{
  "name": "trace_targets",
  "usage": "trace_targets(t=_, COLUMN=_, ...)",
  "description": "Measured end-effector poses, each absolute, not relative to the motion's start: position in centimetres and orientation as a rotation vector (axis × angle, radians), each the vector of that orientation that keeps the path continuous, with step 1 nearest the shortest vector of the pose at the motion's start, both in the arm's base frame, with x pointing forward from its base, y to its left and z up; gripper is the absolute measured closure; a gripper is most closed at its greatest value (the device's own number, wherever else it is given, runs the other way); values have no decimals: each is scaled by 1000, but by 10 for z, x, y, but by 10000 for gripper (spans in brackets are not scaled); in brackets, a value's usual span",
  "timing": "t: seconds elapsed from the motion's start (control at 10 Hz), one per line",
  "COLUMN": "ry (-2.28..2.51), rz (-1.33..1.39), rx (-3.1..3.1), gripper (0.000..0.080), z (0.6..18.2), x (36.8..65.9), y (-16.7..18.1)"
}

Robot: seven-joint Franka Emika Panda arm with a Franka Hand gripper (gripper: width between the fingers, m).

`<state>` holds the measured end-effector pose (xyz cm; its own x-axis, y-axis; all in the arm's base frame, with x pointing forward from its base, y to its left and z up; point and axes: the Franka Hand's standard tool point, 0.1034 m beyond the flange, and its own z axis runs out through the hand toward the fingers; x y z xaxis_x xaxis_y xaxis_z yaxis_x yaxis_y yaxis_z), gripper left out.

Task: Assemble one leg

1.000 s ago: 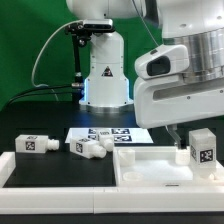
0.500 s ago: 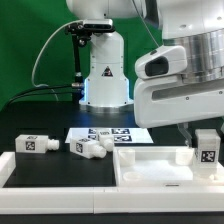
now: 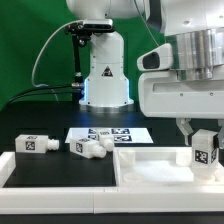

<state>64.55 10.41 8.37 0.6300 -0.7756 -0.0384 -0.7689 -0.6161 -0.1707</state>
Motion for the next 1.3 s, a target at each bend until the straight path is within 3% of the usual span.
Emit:
trace_targets(t=0.4, ry=1895, rz=-34, rx=-2259, gripper=501, z=81, x=638, y=116)
trace_targets(t=0.9, ry=1994, rz=0, rx=-2154, gripper=506, z=79, x=636, y=126)
trace_targets(t=1.0, ry=1766, rz=-41, rx=-2346, gripper=411, z=80, x=638, y=120)
trace_targets(t=1.1, ry=1511, rz=-74, rx=-2528, gripper=254, z=81, x=640, y=116)
trace_targets(t=1.2, ry=1300, rz=-93, rx=-2661, gripper=182, z=83, x=640, y=119)
trace_targets(t=1.3, ry=1207, rz=-100, rx=-2707, gripper=160, z=82, x=638, y=123)
